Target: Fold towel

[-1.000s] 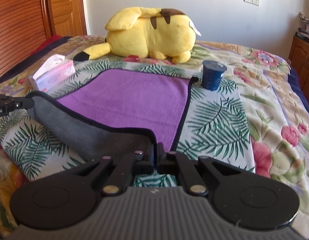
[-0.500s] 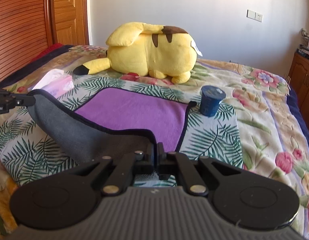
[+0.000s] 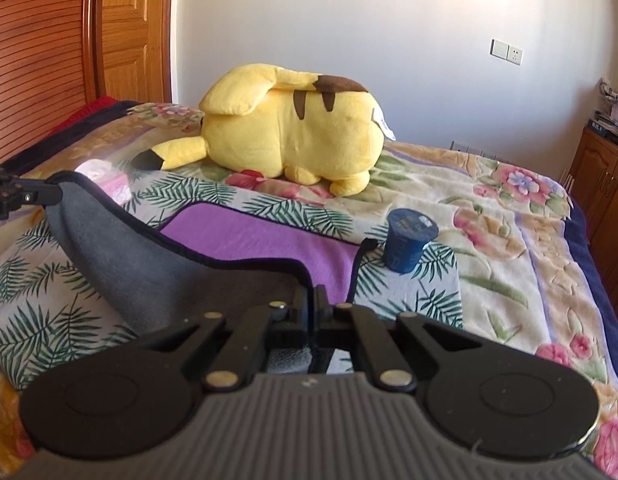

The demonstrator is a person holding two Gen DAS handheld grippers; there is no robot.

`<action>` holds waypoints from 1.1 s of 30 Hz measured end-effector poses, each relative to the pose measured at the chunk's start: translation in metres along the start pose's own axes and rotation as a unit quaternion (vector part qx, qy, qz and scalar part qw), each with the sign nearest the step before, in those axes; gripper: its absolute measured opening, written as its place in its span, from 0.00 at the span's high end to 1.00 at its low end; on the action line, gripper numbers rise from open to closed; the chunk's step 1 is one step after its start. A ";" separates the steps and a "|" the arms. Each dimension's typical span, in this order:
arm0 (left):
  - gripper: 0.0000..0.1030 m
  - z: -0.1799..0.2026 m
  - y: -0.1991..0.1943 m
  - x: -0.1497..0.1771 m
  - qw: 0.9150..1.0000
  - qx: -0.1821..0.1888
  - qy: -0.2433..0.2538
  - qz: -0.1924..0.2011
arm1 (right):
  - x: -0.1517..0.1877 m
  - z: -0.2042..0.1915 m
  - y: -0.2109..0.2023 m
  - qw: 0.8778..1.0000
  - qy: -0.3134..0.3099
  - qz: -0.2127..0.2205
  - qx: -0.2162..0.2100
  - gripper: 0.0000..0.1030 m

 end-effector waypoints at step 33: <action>1.00 -0.021 0.054 -0.014 1.000 0.003 0.002 0.006 | -0.011 0.008 0.041 0.999 -0.031 0.011 0.022 0.97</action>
Point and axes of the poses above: each gripper's, at about its wrist camera, not at the fingertips, and y roughly the way its jaws point, z to its right, x to its underside, the point moved 4 cm from there along y, roughly the way its jaws point, and after that the axes turned 12 degrees about x, right-handed, at the moved point
